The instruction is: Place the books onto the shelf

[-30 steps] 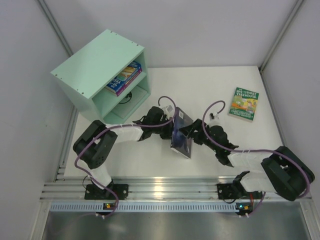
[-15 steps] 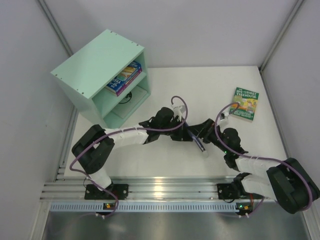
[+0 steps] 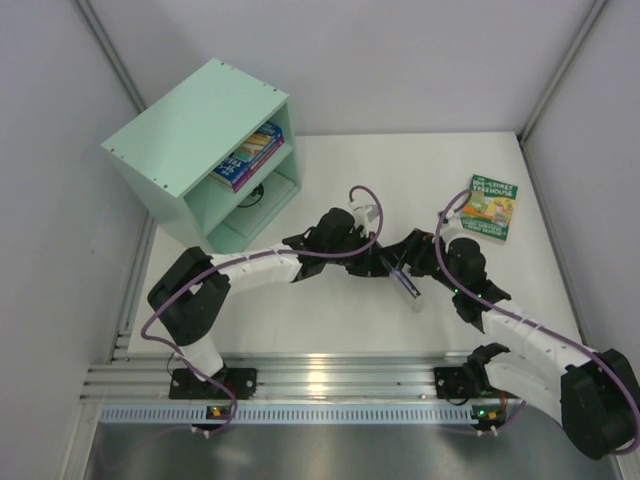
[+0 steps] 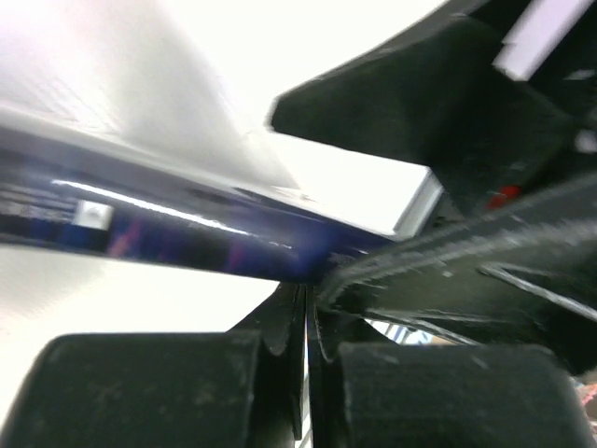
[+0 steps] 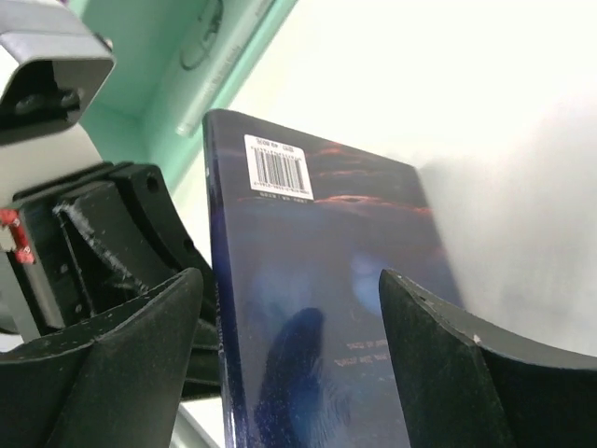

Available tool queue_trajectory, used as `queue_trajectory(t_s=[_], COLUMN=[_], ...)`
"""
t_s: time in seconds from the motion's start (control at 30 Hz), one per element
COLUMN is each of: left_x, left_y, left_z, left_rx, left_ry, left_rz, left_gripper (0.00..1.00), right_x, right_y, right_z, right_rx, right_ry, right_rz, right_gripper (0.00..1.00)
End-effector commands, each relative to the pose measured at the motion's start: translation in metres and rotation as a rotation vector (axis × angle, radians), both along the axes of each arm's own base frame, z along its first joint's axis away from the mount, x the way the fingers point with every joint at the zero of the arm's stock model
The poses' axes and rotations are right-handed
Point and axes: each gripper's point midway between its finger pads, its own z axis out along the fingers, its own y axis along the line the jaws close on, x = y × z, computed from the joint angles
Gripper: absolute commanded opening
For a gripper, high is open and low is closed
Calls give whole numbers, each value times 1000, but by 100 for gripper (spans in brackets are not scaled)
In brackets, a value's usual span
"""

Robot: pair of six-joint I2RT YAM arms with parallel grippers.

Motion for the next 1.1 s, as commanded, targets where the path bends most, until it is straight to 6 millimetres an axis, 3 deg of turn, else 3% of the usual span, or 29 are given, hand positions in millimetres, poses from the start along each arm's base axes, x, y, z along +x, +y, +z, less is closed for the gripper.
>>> queue_trajectory(t_s=[0.0, 0.27, 0.47, 0.53, 0.67, 0.7, 0.77, 0.87, 0.9, 0.97, 1.0, 1.03, 1.07], left_x=[27, 36, 39, 41, 44, 43, 47, 60, 60, 72, 73, 75, 74], left_y=[-12, -13, -16, -14, -2, 4, 17, 44, 56, 72, 82, 90, 96], left_z=[16, 4, -6, -11, -23, -27, -29, -10, 6, 37, 63, 81, 96], left_rx=[-19, 30, 44, 62, 125, 156, 193, 197, 197, 178, 165, 184, 191], left_ry=[-109, -112, -102, -104, -94, -79, -55, -19, -18, -53, -99, -138, -172], left_rz=[41, 59, 57, 68, 99, 111, 168, 260, 286, 328, 348, 349, 347], left_gripper=[0, 0, 0, 0, 0, 0, 0, 8, 11, 24, 29, 36, 44], right_x=[-14, -16, -17, -16, -15, -14, -11, -7, 2, 1, 8, 10, 10], right_y=[-1, -19, -24, -24, -19, -19, -19, -4, 7, 15, 21, 23, 22], right_z=[-2, -8, -16, -19, -14, -14, -13, -11, 1, -2, 16, 21, 17], right_rx=[-176, -349, -428, -437, -424, -419, -404, -266, -159, -57, 53, 105, 146], right_ry=[-15, 50, 81, 88, 82, 94, 102, 128, 115, 144, 125, 122, 134], right_rz=[119, 113, 144, 149, 169, 164, 141, 123, 99, 90, 57, 37, 8], right_gripper=[75, 63, 48, 37, 26, 14, 0, 0, 0, 0, 0, 0, 0])
